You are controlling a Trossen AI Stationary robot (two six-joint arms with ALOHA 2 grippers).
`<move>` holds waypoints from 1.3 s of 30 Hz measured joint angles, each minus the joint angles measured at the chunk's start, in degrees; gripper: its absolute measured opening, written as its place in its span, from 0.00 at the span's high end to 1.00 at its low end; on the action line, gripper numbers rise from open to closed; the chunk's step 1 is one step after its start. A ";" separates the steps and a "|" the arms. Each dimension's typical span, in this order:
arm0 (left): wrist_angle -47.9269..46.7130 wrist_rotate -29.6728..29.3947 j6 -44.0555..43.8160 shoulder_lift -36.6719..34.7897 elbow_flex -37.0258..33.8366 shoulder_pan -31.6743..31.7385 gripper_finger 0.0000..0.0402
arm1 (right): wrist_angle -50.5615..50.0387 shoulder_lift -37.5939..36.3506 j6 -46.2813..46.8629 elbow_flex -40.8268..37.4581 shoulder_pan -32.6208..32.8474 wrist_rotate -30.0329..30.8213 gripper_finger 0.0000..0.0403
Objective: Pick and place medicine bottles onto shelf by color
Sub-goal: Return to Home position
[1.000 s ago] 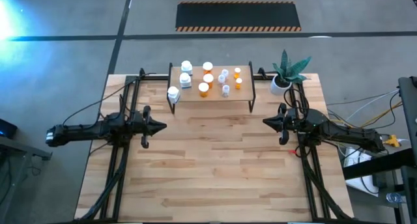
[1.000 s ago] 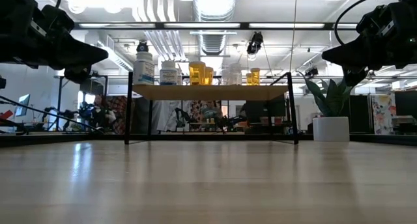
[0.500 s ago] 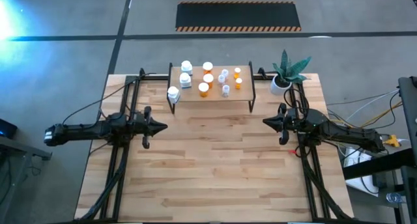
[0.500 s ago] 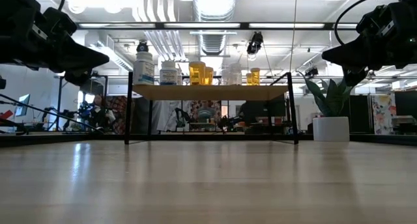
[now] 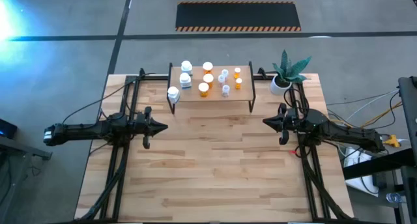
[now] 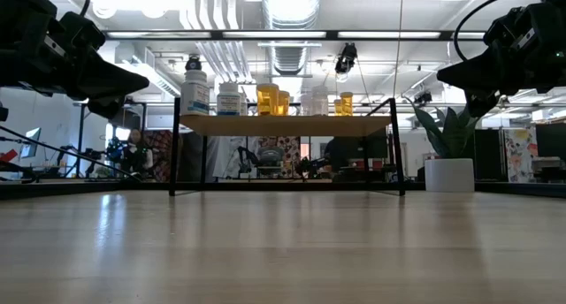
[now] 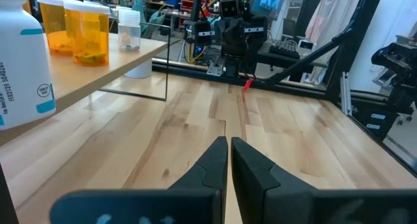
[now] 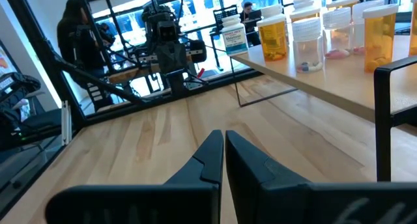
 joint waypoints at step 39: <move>0.01 -0.06 0.00 0.37 0.00 0.00 0.99 | -0.57 -1.18 -0.01 -0.02 9.75 1.51 0.98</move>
